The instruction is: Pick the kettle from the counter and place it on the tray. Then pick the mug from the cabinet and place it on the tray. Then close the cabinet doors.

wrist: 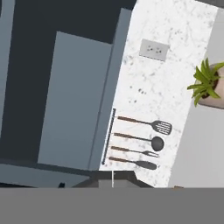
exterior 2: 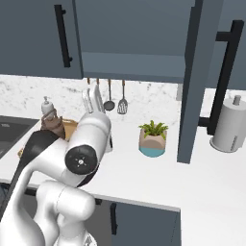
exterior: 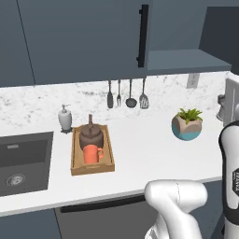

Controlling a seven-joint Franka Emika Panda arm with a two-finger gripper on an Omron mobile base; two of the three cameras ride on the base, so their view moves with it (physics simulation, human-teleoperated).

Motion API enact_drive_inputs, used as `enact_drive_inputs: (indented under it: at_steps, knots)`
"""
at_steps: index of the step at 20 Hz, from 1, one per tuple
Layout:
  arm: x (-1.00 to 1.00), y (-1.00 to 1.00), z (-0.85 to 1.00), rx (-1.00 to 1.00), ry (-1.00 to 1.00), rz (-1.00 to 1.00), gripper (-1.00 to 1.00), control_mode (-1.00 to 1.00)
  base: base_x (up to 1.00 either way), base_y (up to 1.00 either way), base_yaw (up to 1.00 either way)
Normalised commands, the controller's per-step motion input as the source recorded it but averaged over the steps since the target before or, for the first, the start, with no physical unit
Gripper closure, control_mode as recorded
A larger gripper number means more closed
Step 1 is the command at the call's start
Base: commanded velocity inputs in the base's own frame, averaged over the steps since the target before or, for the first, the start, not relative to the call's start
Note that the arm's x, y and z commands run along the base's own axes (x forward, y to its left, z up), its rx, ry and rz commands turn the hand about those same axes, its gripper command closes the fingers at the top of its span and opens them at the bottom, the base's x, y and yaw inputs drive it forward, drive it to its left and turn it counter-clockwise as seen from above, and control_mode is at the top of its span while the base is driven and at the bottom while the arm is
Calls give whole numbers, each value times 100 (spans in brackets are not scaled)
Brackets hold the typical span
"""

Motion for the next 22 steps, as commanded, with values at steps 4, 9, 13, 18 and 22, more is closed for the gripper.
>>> enact_drive_inputs:
  at_steps: [4, 9, 13, 18, 22]
  knots:
    - [7, -15, -37, 11, 0, 0, 100, -100, 0, 0, 0]
    - [11, -33, -18, 16, 0, 0, 100, -100, 0, 0, 0]
    - [13, -53, -7, 26, 0, 0, 100, -100, 0, 0, 0]
    - [12, -43, -17, 22, 2, 0, 100, -100, 0, 0, 0]
    - [12, -30, -27, 8, 17, 0, 100, -100, 0, 0, 0]
